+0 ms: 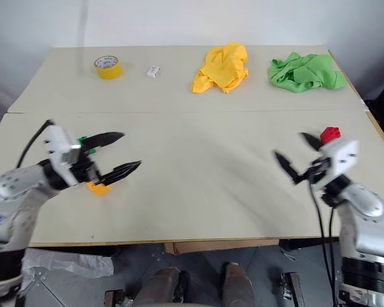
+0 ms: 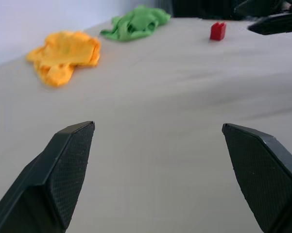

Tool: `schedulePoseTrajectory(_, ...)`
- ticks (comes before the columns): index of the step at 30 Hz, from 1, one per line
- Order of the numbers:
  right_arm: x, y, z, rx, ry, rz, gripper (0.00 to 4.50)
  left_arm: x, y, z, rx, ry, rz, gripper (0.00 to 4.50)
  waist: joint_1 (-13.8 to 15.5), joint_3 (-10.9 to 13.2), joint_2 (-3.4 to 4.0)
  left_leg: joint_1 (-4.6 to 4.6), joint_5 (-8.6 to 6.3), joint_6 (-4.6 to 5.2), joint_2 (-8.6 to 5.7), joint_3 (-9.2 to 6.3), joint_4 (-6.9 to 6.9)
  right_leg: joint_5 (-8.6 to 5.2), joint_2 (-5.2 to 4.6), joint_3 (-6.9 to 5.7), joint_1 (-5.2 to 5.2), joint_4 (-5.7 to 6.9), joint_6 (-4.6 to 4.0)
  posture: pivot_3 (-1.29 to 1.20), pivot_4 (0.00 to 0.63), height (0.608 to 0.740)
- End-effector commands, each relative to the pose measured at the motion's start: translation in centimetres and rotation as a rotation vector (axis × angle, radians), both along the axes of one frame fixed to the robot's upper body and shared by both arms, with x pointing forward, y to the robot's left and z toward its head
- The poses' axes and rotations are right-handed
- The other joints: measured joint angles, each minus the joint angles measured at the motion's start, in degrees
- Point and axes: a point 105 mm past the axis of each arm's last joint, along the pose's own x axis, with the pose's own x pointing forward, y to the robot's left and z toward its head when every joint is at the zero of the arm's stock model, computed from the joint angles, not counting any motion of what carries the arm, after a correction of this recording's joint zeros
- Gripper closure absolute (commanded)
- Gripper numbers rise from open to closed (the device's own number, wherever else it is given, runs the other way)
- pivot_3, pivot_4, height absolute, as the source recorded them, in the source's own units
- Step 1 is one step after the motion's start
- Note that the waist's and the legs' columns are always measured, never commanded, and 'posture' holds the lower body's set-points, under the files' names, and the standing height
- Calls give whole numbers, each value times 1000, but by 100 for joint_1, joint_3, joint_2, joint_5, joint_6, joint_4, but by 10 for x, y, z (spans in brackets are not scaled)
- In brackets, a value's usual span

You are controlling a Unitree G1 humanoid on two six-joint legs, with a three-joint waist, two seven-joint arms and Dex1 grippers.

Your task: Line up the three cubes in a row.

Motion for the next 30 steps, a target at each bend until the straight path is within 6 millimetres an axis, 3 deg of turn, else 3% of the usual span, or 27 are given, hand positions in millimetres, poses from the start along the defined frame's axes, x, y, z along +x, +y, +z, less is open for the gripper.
schedulePoseTrajectory(1, -25, -60, -11, 144, -48, -338, 0, 10, -26, 6, 16, -3, -48, 6, -17, 0, -1, 1, 0, 0, 3, 5, 0, 0, 2, -5, -1, 0, 0, 0, 150, 740)
schedulePoseTrajectory(3, -36, -80, -28, 152, -5, -478, 0, 14, -39, 13, 25, -20, -79, 6, -6, -1, -7, -3, 2, -3, 10, 7, 0, 0, 7, -11, -2, -3, 0, 0, 150, 740)
schedulePoseTrajectory(6, -30, -83, -40, 137, 84, -509, 0, 19, -45, 7, 34, -8, -93, 6, -80, -11, 13, 4, 4, -1, 6, 29, 0, 3, 6, 3, -4, -1, 5, 0, 150, 740)
schedulePoseTrajectory(11, 3, -64, -19, 88, 182, -392, 0, 20, -48, -3, 38, 32, -113, 6, -225, -11, 18, 15, 11, -9, 25, 51, 0, 4, 14, 33, -5, 1, 8, 0, 150, 740)
schedulePoseTrajectory(15, 28, -58, 12, 96, 243, -349, 0, 19, -51, -5, 47, 21, -122, 6, -187, -11, 18, 8, 18, -15, 27, 36, 4, 3, 10, 51, -10, 7, 6, 0, 150, 740)
schedulePoseTrajectory(18, 46, -58, 18, 79, 356, -357, 0, 18, -54, -6, 39, 22, -124, 6, -104, -11, 18, 0, 19, -14, 25, 26, 5, 3, 7, 48, -11, 3, 6, 0, 150, 740)
schedulePoseTrajectory(25, 88, -76, 12, 66, 513, -517, 0, 17, -57, -9, 65, 17, -122, 6, -43, -10, 16, -11, 25, -3, 5, 15, 6, 4, -9, 40, -13, 0, 7, 0, 150, 740)
schedulePoseTrajectory(30, 99, -89, 1, 43, 530, -602, 0, 13, -56, -9, 63, 16, -106, 6, -80, -10, 16, -15, 24, -2, 2, 17, -3, 4, -8, 35, -14, -9, 8, 0, 150, 740)
